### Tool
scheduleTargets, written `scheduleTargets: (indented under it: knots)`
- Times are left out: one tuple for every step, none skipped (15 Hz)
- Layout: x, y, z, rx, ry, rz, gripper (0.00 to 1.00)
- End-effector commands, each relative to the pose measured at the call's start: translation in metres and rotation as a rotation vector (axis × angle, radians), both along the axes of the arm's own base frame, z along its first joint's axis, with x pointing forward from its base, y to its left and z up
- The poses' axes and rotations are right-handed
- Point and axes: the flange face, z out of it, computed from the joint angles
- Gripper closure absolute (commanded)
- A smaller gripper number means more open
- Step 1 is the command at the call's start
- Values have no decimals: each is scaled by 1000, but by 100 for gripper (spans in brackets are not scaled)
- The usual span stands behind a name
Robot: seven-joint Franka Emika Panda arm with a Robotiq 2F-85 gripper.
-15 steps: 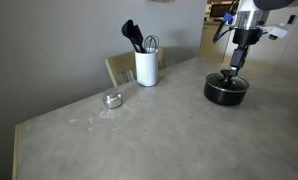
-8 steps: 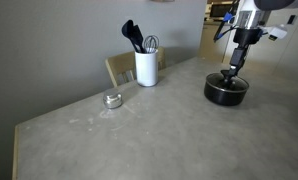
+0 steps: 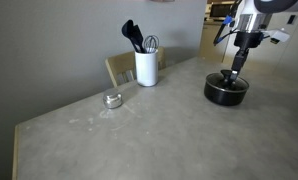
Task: Remove the lid from the black pot
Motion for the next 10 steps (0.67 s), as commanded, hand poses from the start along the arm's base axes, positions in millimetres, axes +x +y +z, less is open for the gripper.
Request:
scheduleTargets:
  knots:
    - [-4,-2,-8,21,-13,18,60]
    - [-4,-2,-8,22,-17,21,72]
    - [-4,-3,-7,24,-21,22,80]
    - [-4,-3,-7,24,-24,23,85]
    - [-4,-3,-7,25,-28,24,88]
    - [-4,-4,-7,25,-29,25,92]
    - [-4,-4,-7,26,-31,25,92]
    - [-4,-4,-7,27,-32,23,92]
    - [-4,-4,-6,26,-34,21,92]
    - [-5,-4,-5,26,-36,21,92]
